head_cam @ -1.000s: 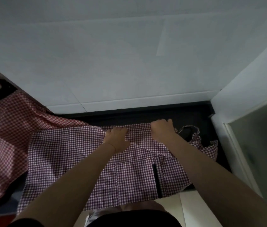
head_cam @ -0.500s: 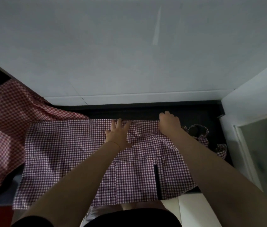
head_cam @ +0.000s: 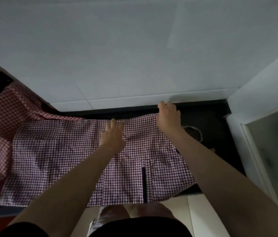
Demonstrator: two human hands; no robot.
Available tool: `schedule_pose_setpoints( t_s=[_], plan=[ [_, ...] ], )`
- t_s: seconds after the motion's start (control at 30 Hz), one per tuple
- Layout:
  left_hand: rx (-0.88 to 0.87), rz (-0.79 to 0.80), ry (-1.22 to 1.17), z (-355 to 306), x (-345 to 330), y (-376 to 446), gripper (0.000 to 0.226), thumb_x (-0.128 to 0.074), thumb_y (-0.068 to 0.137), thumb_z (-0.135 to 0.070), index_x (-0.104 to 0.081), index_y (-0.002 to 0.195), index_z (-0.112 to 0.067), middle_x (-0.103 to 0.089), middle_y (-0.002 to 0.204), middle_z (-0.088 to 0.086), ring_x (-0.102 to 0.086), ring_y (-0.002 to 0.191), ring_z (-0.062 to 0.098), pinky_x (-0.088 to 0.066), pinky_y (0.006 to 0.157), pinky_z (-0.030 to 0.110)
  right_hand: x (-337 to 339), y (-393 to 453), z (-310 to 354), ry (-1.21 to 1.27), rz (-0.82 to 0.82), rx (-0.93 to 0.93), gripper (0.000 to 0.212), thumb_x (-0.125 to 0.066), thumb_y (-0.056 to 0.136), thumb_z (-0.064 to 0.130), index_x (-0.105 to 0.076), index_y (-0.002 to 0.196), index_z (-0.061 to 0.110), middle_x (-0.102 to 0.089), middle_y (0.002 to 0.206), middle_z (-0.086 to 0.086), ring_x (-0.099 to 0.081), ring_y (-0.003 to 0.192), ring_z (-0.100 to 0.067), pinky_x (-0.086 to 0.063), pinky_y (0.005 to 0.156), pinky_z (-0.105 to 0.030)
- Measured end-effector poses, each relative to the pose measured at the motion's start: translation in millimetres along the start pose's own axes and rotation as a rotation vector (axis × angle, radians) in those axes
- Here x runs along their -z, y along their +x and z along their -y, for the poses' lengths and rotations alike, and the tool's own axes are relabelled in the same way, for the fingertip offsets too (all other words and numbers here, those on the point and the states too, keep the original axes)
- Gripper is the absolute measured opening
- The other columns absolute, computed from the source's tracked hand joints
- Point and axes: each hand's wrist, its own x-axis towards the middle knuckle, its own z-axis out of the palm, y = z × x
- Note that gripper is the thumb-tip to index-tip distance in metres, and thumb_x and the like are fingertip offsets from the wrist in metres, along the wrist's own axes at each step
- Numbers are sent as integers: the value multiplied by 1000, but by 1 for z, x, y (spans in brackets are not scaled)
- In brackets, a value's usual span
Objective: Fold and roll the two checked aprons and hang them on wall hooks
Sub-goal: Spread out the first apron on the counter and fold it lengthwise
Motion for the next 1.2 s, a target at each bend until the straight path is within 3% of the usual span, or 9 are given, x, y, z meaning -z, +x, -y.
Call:
schedule_pose_setpoints(
  t_s=[0.13,0.27,0.43,0.53,0.67,0.77,0.9,1.07,1.2],
  plan=[
    [-19,-22,-144,-32,-14,-14,64,-57,89,-41,-33,144,-18,-32,145,13,-36,130,30,-44,99,46,7,-15,-24,-9,106,-104,28,-55,93,21,-52,120,14,-53,120,-11,-51,108,-27,-43,91,-41],
    [37,186,-139,-44,-29,-18,81,-54,89,-53,-18,152,-18,-6,159,18,-11,145,37,-35,109,54,15,-37,-52,72,351,-249,22,-51,97,29,-61,108,13,-64,108,-7,-58,90,-22,-46,76,-36],
    [87,246,-192,-37,-27,-11,96,-49,89,-62,3,156,-17,11,161,18,8,148,39,-15,118,56,28,-72,-93,213,-99,-529,29,-58,88,23,-55,116,15,-50,122,-9,-49,114,-30,-42,96,-45],
    [66,59,-243,-44,-21,-20,80,-55,89,-50,-20,152,-15,-16,157,18,-18,144,36,-31,112,53,34,-98,-116,408,-296,-935,49,-57,87,18,-43,133,9,-44,138,-18,-45,125,-37,-41,102,-51],
    [-115,-145,-318,-79,-14,-47,41,-56,88,-38,-53,122,-15,-47,126,6,-45,115,22,-44,98,41,24,-125,-117,836,63,-1311,64,-59,93,26,-30,145,2,-43,142,-21,-51,120,-37,-47,98,-46],
    [-282,-74,-442,-101,-16,-65,29,-58,87,-36,-62,109,-18,-53,118,2,-49,111,19,-43,99,38,18,-141,-101,1091,317,-1265,33,-53,94,11,-52,126,3,-65,115,-16,-64,88,-26,-51,69,-39],
    [-499,-142,-594,-117,-18,-82,44,-68,81,-45,-60,117,-22,-58,115,-5,-52,110,15,-44,98,34,22,-144,-63,1258,237,-991,15,-59,88,6,-64,102,6,-68,79,-10,-59,58,-18,-50,59,-29],
    [-362,-69,-571,-119,-22,-81,57,-72,77,-46,-51,125,-22,-61,115,-4,-58,105,16,-51,92,39,40,-154,-28,1116,289,-564,26,-56,94,11,-69,115,18,-70,97,-1,-64,86,-12,-50,68,-23],
    [-292,22,-485,-107,-20,-79,22,-57,91,-39,-67,98,-21,-67,98,-2,-63,94,19,-53,86,36,29,-156,-44,1111,173,-665,15,-61,93,15,-70,105,15,-68,104,-5,-62,92,-16,-50,74,-32]
  ],
)
